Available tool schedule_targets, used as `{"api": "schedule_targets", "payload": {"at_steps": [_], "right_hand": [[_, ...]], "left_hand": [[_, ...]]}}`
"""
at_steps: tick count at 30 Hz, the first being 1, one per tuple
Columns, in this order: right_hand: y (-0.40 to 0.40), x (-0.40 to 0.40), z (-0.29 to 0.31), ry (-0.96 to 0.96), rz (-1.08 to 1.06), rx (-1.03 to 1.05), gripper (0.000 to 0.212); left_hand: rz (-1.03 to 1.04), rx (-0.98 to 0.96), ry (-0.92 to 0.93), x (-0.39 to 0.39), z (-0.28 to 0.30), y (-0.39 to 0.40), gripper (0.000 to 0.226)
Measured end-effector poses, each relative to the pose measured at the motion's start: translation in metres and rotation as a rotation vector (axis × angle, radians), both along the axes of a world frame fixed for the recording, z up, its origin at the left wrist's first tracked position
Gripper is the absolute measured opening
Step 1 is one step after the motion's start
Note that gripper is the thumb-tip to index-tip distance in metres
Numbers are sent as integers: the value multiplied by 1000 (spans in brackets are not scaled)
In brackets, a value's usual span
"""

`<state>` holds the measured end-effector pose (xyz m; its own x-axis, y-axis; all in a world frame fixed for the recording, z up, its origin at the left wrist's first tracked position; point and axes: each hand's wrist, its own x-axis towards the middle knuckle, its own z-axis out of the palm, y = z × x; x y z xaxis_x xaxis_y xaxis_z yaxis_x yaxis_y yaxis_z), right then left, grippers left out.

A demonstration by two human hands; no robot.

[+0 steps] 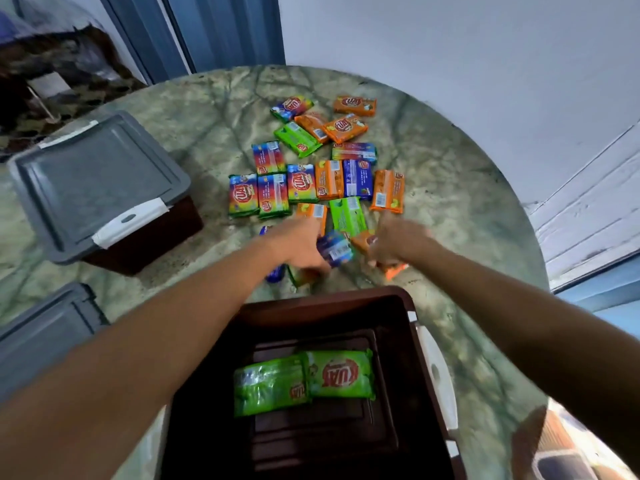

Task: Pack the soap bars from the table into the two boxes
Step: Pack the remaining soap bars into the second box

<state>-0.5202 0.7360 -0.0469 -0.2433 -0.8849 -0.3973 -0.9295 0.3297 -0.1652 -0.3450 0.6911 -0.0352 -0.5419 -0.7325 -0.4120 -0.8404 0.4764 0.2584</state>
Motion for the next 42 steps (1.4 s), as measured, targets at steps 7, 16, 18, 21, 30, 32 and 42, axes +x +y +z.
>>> {"api": "schedule_targets", "payload": {"at_steps": [7,16,18,21,30,32,42], "right_hand": [[55,29,109,9,297,-170,58],[179,96,38,39,685,268,53],[181,94,20,32,701,264,51],[182,88,4,23,753,232,57],[188,88,19,-173,627,221,46],[183,88,36,-208,603,115,46],[117,60,63,109,500,-218,54]], "left_hand": [[-157,-235,115,77,101,73,56],[-303,-2,-291,109,22,197,59],[-305,14,-282,110,10,198,58],[-319,11,-227,113,0,196,55],[-193,84,113,126,-1,191,40],[-145,43,233,129,17,184,32],[3,-227,127,125,36,106,48]]}}
